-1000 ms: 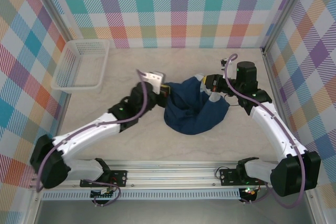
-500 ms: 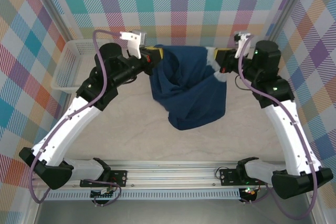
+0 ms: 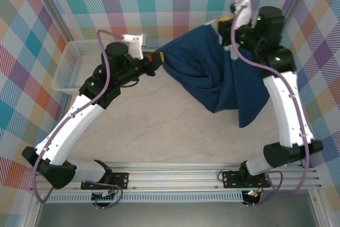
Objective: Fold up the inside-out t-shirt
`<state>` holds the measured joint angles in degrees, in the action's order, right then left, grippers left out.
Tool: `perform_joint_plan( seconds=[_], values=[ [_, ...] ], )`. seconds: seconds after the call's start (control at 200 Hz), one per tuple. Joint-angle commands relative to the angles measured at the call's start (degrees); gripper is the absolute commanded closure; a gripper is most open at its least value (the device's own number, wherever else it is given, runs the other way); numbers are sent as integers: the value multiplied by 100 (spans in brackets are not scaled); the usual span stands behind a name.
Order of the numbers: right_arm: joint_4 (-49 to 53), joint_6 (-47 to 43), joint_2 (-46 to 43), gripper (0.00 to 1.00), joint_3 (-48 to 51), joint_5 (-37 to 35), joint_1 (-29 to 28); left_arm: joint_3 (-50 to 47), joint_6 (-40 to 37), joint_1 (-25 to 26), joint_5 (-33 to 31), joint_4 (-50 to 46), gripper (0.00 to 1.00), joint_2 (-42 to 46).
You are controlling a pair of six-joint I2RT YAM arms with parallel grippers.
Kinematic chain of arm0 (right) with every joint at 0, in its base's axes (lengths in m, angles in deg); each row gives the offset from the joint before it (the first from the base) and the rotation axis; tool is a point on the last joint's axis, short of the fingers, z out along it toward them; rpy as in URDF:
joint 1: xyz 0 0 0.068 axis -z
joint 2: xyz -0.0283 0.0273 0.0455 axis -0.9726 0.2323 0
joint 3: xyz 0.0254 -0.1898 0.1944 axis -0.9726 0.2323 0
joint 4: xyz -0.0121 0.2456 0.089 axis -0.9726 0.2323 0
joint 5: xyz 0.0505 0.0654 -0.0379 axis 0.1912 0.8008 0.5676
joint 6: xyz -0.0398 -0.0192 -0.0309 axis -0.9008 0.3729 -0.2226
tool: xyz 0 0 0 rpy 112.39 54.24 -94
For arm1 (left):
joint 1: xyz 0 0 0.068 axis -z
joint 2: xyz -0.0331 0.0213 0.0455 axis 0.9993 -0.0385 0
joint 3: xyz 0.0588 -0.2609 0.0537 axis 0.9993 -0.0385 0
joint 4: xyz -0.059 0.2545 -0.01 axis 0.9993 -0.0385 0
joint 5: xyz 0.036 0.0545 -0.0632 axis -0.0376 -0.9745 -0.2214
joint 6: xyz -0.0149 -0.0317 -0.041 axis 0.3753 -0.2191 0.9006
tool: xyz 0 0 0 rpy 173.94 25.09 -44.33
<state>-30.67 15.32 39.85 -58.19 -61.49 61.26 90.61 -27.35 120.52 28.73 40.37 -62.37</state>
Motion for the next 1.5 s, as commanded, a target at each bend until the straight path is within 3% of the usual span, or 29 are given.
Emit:
perform_joint_plan(
  seconds=[0.0, 0.12, 0.19, 0.235, 0.29, 0.39, 0.5, 0.585, 0.72, 0.815, 0.9, 1.075, 1.205, 1.495],
  values=[
    [-113, -121, 844, 80, 460, 535, -257, -1229, 342, -553, -1041, -229, 100, 274],
    [551, 104, 2000, 63, 344, 117, -657, -2797, 544, -1053, -1465, 225, 100, 99],
    [890, 341, 2301, 54, 432, -172, -786, -3394, 599, -1183, -1821, 385, 82, -148],
    [837, 433, 2206, 44, 859, -346, -894, -3618, 605, -1199, -1986, 382, 65, -249],
    [639, 585, 1890, 42, 1575, -464, -1049, -3839, 635, -1191, -2041, 303, 56, -212],
    [121, 932, 1158, 40, 3097, -252, -1409, -4311, 658, -1049, -1386, 440, 43, 285],
    [-406, 1511, 899, 36, 4228, -102, -1665, -4775, 836, -471, -351, 1210, 34, 610],
    [-678, 1637, 1074, 32, 4446, -291, -1737, -4673, 814, -124, 121, 1634, 31, 98],
    [-885, 1709, 1443, 29, 4367, -435, -1818, -3864, 292, 101, 3, 1455, 29, -1120],
    [-1009, 1634, 1652, 33, 4297, -755, -1818, -3399, 118, 102, 43, 1337, 32, -1756],
    [-1069, 1555, 1836, 44, 4139, -896, -1818, -3101, 36, 102, -37, 1302, 40, -2125],
    [-981, 1424, 2145, 79, 3880, -1072, -1800, -2765, -62, 68, -185, 1183, 75, -2484],
    [-722, 1204, 1728, 100, 3881, -1505, -1638, -2792, -201, -31, -212, 1122, 100, -2134],
    [-78, 840, -279, 100, 3977, -1502, -1074, -3019, -291, -403, 101, 1172, 100, 106]
  ],
)
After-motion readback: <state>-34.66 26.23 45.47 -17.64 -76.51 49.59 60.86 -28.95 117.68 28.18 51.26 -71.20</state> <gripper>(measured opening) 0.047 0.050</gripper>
